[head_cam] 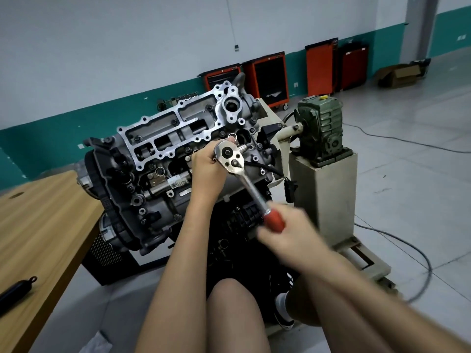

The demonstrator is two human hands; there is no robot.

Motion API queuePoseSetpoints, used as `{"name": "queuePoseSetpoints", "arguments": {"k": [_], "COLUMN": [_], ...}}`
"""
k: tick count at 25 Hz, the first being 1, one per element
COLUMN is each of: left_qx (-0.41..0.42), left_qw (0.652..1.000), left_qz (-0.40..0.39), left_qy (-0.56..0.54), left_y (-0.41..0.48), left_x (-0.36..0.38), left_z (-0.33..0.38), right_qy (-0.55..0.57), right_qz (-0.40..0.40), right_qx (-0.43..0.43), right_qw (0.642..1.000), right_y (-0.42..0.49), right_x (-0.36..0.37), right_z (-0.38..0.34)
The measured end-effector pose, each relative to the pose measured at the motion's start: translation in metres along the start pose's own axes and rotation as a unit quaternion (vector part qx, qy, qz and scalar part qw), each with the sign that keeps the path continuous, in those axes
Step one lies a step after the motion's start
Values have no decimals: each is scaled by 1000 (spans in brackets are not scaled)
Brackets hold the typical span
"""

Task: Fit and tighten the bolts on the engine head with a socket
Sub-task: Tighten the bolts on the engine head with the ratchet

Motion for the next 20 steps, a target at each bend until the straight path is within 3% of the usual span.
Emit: {"name": "queuePoseSetpoints", "arguments": {"k": [3,5,8,11,14,17,20], "left_qx": [-25,-20,-12,3,18,-3,-12], "left_qw": [999,999,1000,1000,1000,1000,1000], "left_qz": [15,6,0,-7,-3,8,29], "left_qy": [-26,-25,2,11,5,-3,-2], "left_y": [1,2,3,2,0,0,1], "left_x": [-1,-1,0,1,0,1,0], "left_z": [-6,-5,0,3,7,2,-2], "right_qy": [207,209,35,-195,-290,-173,74], "right_qz": [42,28,-61,-147,-120,-62,12], "right_qx": [66,83,44,-29,-85,-56,33], "right_qw": [975,974,997,969,946,981,997], "right_y": [-16,-15,2,45,69,31,-15], "right_x": [74,76,13,-54,-82,-53,24], "right_z": [-7,-7,7,-5,-21,-9,-4]}}
Point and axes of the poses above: each hand's wrist, its own y-axis towards the middle knuckle, its own x-axis out of the palm, z = x × y, the point moved 7 cm from there along y, towards the middle knuckle, and after that the axes turned 2 degrees about -x, right-handed, at the moved point
